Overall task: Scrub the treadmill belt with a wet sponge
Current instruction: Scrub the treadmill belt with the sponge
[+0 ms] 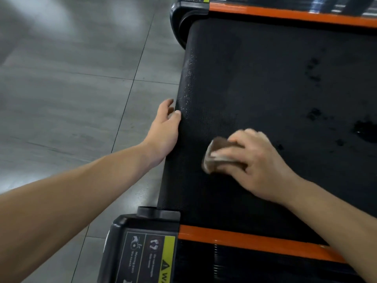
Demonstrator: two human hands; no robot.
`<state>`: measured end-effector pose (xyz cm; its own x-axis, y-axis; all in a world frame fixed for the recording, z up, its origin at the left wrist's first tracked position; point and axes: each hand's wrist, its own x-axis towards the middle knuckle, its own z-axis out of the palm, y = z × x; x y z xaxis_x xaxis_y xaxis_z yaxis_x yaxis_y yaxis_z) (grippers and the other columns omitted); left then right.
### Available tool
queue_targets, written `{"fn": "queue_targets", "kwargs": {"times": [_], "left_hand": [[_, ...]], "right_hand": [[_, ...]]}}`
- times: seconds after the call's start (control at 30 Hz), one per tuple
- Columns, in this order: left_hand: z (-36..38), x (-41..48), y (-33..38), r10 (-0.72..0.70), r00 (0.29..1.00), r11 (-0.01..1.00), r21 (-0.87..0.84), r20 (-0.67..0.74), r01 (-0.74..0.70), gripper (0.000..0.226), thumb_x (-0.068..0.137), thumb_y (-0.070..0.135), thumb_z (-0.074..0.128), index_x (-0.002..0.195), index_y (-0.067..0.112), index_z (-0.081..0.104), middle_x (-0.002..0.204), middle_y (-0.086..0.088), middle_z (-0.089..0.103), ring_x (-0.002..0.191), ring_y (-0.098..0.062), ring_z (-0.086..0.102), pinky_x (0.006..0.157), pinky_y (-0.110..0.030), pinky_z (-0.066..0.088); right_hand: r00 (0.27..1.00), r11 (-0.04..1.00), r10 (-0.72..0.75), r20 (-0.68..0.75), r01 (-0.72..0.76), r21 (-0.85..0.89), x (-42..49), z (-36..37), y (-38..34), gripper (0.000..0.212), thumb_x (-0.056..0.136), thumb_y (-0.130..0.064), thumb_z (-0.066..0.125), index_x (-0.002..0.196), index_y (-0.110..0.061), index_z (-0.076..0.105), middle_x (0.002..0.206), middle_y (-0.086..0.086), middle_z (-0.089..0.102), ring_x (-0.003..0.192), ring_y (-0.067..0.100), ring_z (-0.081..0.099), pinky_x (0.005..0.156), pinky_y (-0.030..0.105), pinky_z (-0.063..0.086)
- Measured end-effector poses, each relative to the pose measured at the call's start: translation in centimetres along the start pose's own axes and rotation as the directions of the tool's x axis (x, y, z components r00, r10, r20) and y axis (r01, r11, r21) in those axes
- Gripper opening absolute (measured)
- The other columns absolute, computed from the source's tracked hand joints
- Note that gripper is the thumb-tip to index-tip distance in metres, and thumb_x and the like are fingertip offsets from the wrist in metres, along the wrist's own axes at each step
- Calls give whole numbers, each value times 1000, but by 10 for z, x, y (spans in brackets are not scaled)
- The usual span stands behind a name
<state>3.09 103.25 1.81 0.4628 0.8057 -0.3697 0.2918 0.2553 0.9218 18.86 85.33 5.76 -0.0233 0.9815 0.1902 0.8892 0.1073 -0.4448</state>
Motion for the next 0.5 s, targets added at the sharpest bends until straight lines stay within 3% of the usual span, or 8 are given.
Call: {"fn": "queue_targets", "kwargs": {"times": [0.03, 0.1, 0.13, 0.2, 0.3, 0.37, 0.47, 0.5], "left_hand": [[1, 3, 6, 52, 999, 997, 54, -9, -51, 46, 106, 25, 47, 150, 33, 39, 128, 19, 55, 110, 8, 55, 94, -16, 43], [9, 9, 19, 145, 989, 979, 143, -1, -143, 51, 96, 27, 51, 147, 32, 44, 135, 13, 57, 121, 1, 56, 108, -28, 43], [14, 10, 25, 183, 983, 962, 202, 17, -183, 55, 94, 29, 51, 149, 31, 44, 144, 9, 53, 132, -6, 51, 116, -35, 38], [25, 11, 33, 203, 978, 919, 334, 52, -209, 57, 100, 29, 51, 156, 28, 38, 162, 4, 35, 149, -12, 30, 126, -33, 19], [32, 9, 31, 187, 981, 876, 444, 49, -189, 55, 107, 30, 44, 160, 32, 29, 172, 7, 8, 156, -12, 7, 120, -29, 9], [33, 7, 31, 204, 977, 855, 476, 56, -206, 55, 107, 29, 42, 161, 32, 27, 172, 6, 5, 157, -12, 4, 121, -30, 9], [31, 8, 32, 207, 977, 845, 494, 47, -203, 56, 107, 28, 42, 161, 31, 27, 172, 4, 6, 157, -13, 5, 122, -30, 10], [32, 8, 31, 215, 976, 842, 498, 41, -207, 56, 107, 28, 42, 160, 30, 28, 172, 4, 7, 157, -14, 6, 123, -31, 10]], "right_hand": [[995, 997, 70, -71, -73, -40, 11, -2, 9, 28, 93, -44, 59, 109, -30, 76, 93, -1, 57, 83, 17, 47, 76, 41, 40], [980, 985, 156, -124, -163, -50, 19, -3, 12, 29, 93, -44, 57, 107, -28, 76, 92, -2, 54, 83, 17, 47, 75, 46, 43], [987, 990, 132, -92, -137, -44, 13, -2, 7, 29, 94, -44, 56, 107, -28, 76, 93, -3, 54, 83, 17, 47, 75, 45, 42], [998, 1000, -5, 64, 3, 17, -14, 0, -13, 28, 96, -45, 56, 112, -30, 74, 97, -4, 55, 84, 15, 48, 75, 39, 39], [972, 991, -130, 193, 121, 61, -35, -6, -14, 26, 97, -44, 60, 116, -31, 73, 99, -5, 56, 85, 14, 49, 74, 35, 38], [990, 996, -88, 113, 89, -3, -19, -6, 4, 26, 95, -43, 62, 113, -29, 74, 97, -2, 57, 84, 17, 49, 73, 37, 39], [985, 990, 125, -120, -132, -53, 1, -1, 16, 28, 92, -41, 62, 110, -25, 75, 93, -1, 54, 83, 18, 48, 72, 44, 43], [981, 986, 146, -131, -154, -56, -5, 1, 9, 27, 93, -41, 61, 110, -25, 75, 92, -1, 53, 82, 19, 48, 71, 44, 42]]}}
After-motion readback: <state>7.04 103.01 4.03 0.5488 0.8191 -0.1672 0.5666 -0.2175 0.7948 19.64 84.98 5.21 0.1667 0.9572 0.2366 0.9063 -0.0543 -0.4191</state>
